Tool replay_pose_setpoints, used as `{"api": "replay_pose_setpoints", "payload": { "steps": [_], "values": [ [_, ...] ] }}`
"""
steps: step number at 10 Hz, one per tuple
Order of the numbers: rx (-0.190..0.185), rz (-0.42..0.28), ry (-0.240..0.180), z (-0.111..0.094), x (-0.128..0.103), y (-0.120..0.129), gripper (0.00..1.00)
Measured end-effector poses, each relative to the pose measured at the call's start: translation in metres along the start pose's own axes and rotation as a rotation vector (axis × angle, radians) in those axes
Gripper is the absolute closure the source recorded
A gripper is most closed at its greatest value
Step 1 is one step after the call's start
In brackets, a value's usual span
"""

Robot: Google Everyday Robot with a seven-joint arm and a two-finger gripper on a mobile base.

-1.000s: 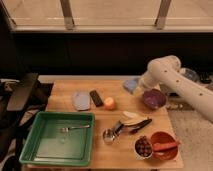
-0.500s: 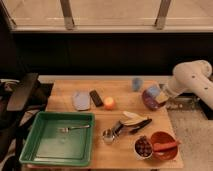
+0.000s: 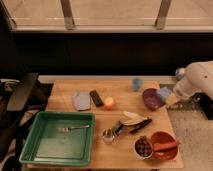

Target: Wipe purple bowl with sponge

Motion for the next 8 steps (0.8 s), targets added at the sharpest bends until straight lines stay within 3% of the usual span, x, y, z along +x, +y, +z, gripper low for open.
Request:
{"api": "replay_pose_setpoints", "payload": {
  "steps": [3, 6, 8],
  "values": [
    [-0.002, -0.004, -0.001, 0.001, -0.003, 0.001, 1.0],
    [-0.009, -0.047, -0.038, 0.018, -0.005, -0.004, 1.0],
    [-0.001, -0.068, -0.038, 0.026, -0.008, -0.005, 1.0]
  ]
}}
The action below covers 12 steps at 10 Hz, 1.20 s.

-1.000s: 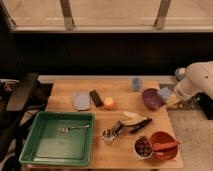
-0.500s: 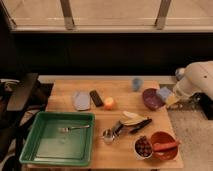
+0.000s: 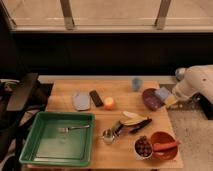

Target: Wipe purple bowl with sponge

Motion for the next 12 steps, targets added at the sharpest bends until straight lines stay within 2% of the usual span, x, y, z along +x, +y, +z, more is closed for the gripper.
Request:
{"api": "replay_pose_setpoints", "payload": {
  "steps": [3, 7, 12],
  "values": [
    [-0.019, -0.018, 0.017, 0.02, -0.006, -0.001, 1.0],
    [-0.072, -0.039, 0.055, 0.053, -0.015, -0.002, 1.0],
    [-0.115, -0.076, 0.073, 0.071, -0.027, 0.007, 1.0]
  ]
}}
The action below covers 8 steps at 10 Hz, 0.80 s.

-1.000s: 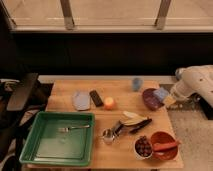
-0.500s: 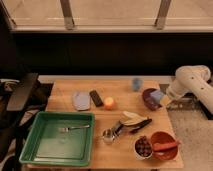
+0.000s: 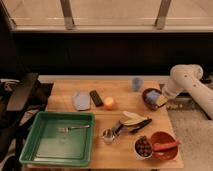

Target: Wipe purple bowl with sponge

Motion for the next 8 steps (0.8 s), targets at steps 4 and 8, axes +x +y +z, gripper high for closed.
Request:
{"api": "replay_pose_setpoints", "payload": {
  "steps": [4, 8],
  "values": [
    [-0.028, 0.012, 0.03, 0.011, 0.016, 0.014, 1.0],
    [0.016, 0.059, 0.074, -0.003, 0.041, -0.005, 1.0]
  ]
}}
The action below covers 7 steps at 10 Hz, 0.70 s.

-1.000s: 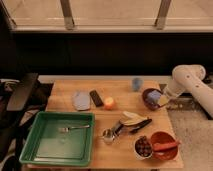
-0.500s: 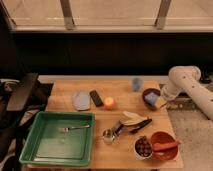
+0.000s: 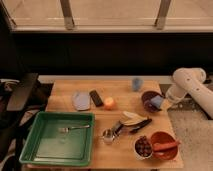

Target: Wipe purple bowl with sponge

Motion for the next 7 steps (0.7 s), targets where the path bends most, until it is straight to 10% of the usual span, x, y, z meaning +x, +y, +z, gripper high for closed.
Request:
{"api": "replay_pose_setpoints", "payload": {
  "steps": [7],
  "values": [
    [0.04, -0.065, -0.01, -0.012, -0.038, -0.009, 1.0]
  ]
}}
